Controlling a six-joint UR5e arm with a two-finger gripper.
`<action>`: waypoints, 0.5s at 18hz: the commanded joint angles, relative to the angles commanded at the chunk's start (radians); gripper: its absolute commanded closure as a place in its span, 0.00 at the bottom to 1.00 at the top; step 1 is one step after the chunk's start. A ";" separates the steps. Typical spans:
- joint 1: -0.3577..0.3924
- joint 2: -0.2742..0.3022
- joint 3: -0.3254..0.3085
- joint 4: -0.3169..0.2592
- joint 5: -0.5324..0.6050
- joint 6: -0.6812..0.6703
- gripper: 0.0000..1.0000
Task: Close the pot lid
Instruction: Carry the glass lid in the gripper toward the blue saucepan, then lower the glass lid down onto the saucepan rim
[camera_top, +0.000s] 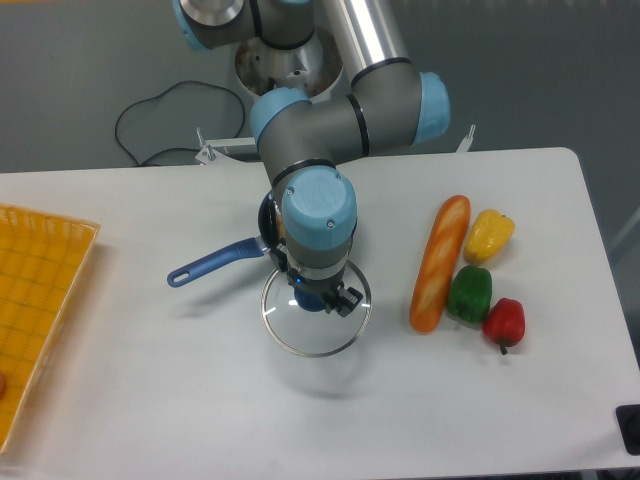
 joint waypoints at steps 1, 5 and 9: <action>0.000 0.003 -0.002 -0.014 0.000 0.000 0.66; 0.005 0.025 -0.017 -0.057 0.002 0.002 0.67; 0.005 0.052 -0.052 -0.065 0.002 0.002 0.67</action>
